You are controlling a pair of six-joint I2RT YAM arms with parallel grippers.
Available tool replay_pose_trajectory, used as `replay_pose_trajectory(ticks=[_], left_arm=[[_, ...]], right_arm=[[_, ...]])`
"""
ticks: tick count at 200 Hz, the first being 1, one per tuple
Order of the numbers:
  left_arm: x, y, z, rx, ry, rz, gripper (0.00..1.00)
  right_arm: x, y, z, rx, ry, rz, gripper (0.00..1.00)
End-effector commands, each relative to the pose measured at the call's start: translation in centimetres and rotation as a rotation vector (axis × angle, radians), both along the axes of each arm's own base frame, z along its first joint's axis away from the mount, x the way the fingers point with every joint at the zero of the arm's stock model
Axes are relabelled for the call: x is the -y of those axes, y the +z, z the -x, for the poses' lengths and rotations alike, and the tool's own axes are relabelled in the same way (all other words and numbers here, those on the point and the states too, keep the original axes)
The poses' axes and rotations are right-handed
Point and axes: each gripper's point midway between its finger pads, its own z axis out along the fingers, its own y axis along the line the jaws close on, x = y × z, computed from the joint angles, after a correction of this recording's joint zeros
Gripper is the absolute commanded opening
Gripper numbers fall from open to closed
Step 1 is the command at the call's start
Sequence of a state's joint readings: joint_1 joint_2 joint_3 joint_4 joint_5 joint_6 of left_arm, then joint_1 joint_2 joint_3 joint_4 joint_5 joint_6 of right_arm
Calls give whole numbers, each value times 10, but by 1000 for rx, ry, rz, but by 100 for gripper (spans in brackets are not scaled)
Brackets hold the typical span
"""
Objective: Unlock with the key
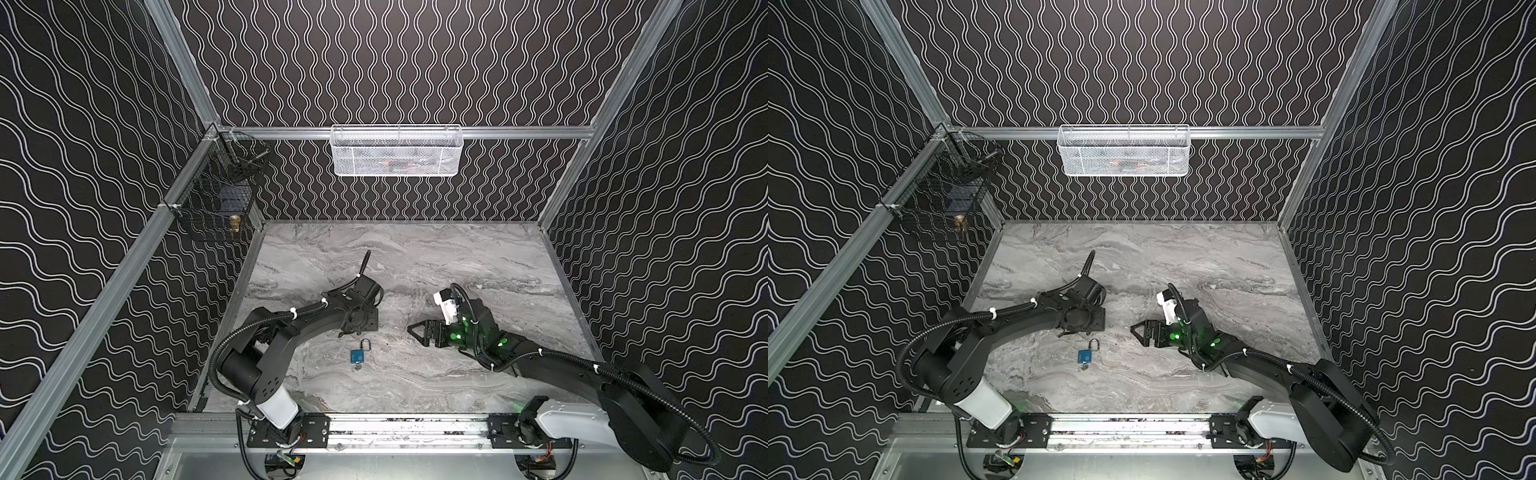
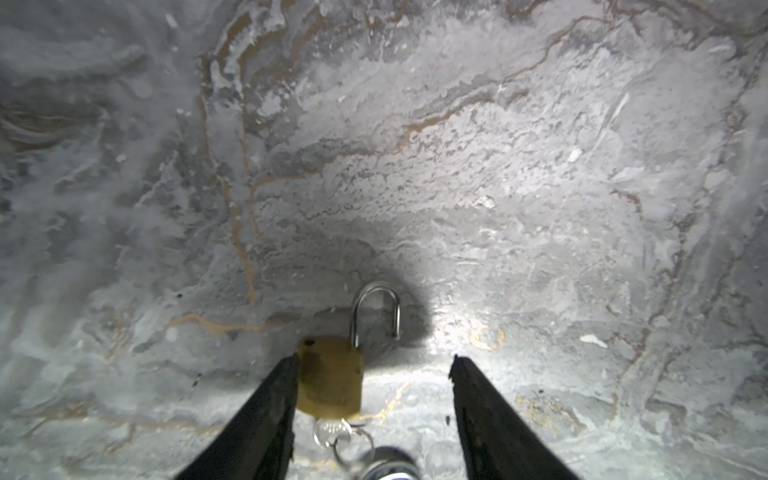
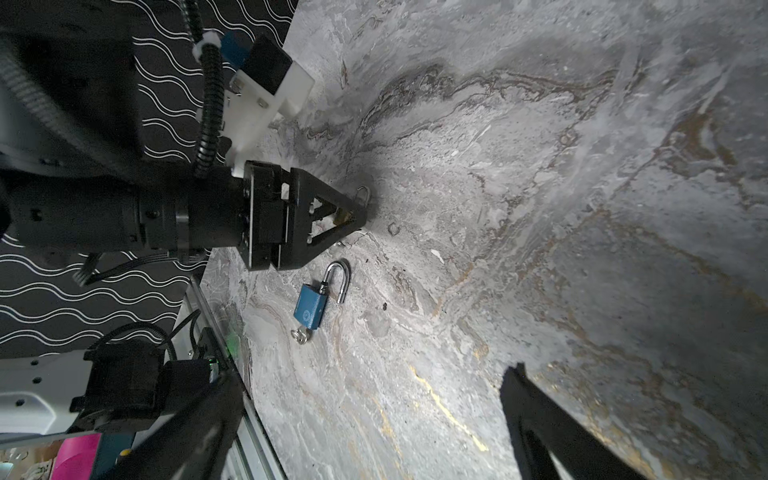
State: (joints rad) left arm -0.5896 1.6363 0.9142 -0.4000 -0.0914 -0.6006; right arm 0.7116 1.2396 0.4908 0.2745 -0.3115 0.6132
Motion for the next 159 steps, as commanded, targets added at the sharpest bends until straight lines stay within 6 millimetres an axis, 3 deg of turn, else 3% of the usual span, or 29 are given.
replay_pose_trajectory(ticks=[1, 44, 67, 84, 98, 121, 142, 159], left_arm=[[1, 3, -1, -5, 20, 41, 63], [-3, 19, -1, 37, 46, 90, 62], [-11, 43, -6, 100, 46, 103, 63], [-27, 69, -15, 182, 79, 102, 69], [-50, 94, -23, 252, 130, 81, 78], [-110, 134, -34, 399, 311, 1, 94], [-161, 165, -35, 551, 465, -66, 98], [-204, 168, -30, 602, 620, -147, 98]], right_arm=[[-4, 11, -2, 28, 2, -41, 99], [1, 16, -3, 38, -15, -38, 99], [10, 27, -12, 75, -72, -7, 99], [32, 36, -29, 115, -190, 77, 99], [64, 47, -49, 157, -354, 156, 99], [137, 69, -81, 204, -683, 282, 99], [200, 93, -100, 306, -937, 407, 99], [244, 105, -104, 440, -1114, 484, 99]])
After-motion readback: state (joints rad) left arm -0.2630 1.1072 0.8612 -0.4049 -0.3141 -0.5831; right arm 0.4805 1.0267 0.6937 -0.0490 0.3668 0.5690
